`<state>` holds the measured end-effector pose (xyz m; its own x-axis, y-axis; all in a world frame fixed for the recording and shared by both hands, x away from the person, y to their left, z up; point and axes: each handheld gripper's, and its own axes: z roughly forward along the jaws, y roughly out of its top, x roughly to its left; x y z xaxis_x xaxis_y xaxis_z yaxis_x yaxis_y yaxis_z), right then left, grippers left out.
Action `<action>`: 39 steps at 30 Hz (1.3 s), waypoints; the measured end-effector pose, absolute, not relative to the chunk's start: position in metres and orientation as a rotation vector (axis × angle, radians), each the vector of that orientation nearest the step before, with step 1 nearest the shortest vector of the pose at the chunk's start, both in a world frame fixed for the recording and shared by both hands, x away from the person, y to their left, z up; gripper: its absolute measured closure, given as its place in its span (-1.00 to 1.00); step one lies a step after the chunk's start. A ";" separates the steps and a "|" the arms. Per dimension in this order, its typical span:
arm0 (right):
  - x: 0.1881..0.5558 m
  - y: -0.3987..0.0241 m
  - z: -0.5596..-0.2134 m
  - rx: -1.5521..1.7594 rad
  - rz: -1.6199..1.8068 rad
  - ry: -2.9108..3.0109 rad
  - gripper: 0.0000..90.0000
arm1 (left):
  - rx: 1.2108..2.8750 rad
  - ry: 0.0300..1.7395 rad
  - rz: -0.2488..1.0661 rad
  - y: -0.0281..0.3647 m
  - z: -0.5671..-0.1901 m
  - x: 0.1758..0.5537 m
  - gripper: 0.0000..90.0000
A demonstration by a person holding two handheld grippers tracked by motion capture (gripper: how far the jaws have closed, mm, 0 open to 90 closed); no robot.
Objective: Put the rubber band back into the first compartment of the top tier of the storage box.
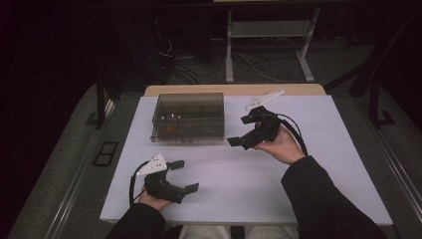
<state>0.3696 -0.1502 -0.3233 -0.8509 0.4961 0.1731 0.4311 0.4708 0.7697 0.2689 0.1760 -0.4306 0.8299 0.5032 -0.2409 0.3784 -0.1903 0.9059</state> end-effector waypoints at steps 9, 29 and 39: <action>0.354 -0.177 -0.334 0.865 1.363 2.598 -1.00 | 1.808 0.673 0.127 0.176 -0.431 0.269 -1.00; 0.317 -0.234 -0.362 1.008 1.344 2.547 -1.00 | 1.810 0.678 0.128 0.175 -0.431 0.270 -1.00; 0.297 -0.255 -0.376 1.074 1.357 2.509 -1.00 | 1.808 0.681 0.129 0.175 -0.431 0.270 -1.00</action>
<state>0.2972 -0.2555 -0.3764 -0.7477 0.6206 0.2362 0.5375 0.3568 0.7641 0.2698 0.1749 -0.4308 0.8262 0.5080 -0.2437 0.3832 -0.1897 0.9040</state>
